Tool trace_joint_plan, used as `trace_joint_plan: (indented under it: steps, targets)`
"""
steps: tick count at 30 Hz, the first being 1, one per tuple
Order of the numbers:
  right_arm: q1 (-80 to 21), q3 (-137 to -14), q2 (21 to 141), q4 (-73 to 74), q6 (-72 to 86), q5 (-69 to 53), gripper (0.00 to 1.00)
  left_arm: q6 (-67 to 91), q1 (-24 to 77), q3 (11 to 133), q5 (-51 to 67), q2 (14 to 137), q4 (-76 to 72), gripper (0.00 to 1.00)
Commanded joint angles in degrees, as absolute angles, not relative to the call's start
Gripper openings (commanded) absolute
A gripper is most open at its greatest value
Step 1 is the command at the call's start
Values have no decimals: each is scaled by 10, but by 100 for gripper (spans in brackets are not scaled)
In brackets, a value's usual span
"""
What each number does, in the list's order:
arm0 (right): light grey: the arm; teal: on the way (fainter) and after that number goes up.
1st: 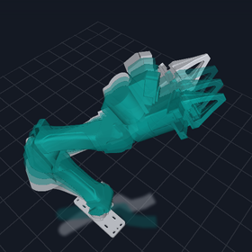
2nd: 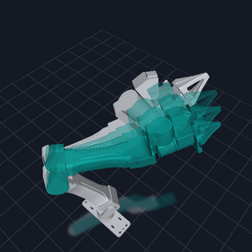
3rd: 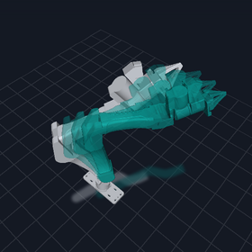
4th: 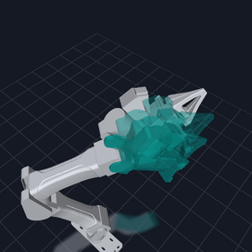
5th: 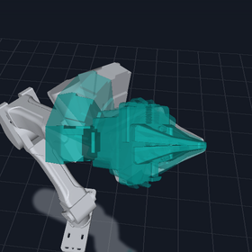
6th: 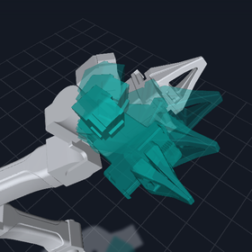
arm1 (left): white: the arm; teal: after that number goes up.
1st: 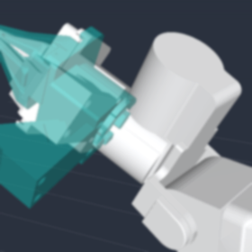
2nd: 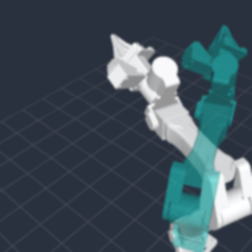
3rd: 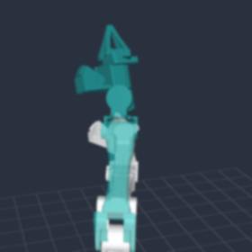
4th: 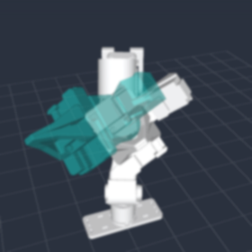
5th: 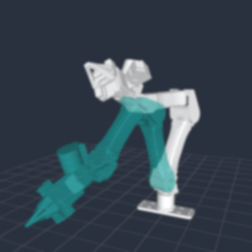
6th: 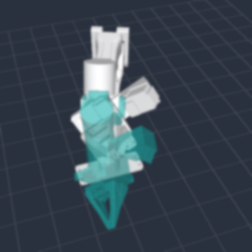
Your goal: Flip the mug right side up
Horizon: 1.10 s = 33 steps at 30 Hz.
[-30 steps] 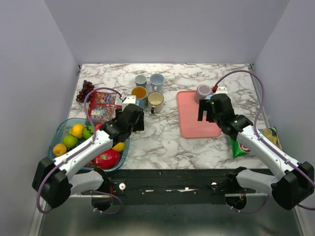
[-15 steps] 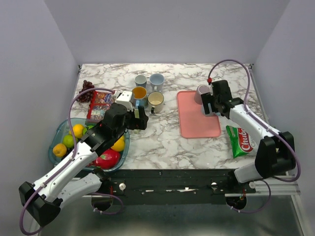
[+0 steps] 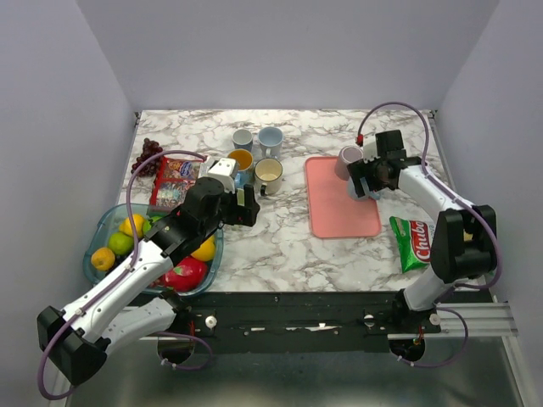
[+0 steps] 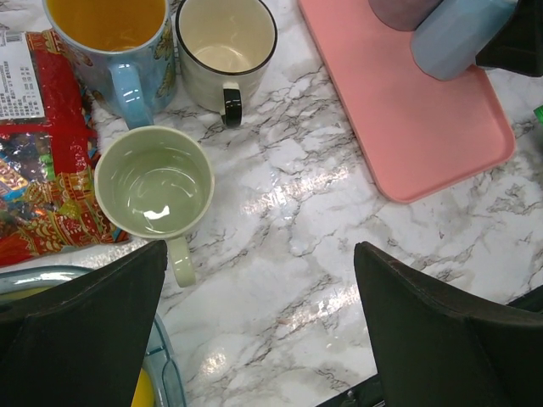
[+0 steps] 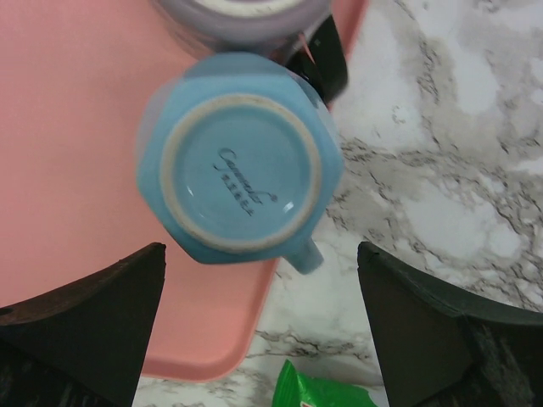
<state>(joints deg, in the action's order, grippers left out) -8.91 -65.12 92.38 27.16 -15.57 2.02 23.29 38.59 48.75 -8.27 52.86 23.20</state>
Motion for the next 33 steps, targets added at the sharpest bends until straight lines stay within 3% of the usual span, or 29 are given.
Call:
trace_joint_plan:
  steps: [1,11,18,33]
  targets:
    - [-78,-701,959,325,-144,-75,99,221,384,496,-55,538,222,99]
    - [-78,-709,977,349,-112,-104,92,220,383,490,-44,539,222,99]
    - [-78,-693,963,352,-81,-100,75,225,383,487,-41,535,221,99]
    - [-98,-672,976,324,-77,28,39,229,383,481,-41,531,217,99]
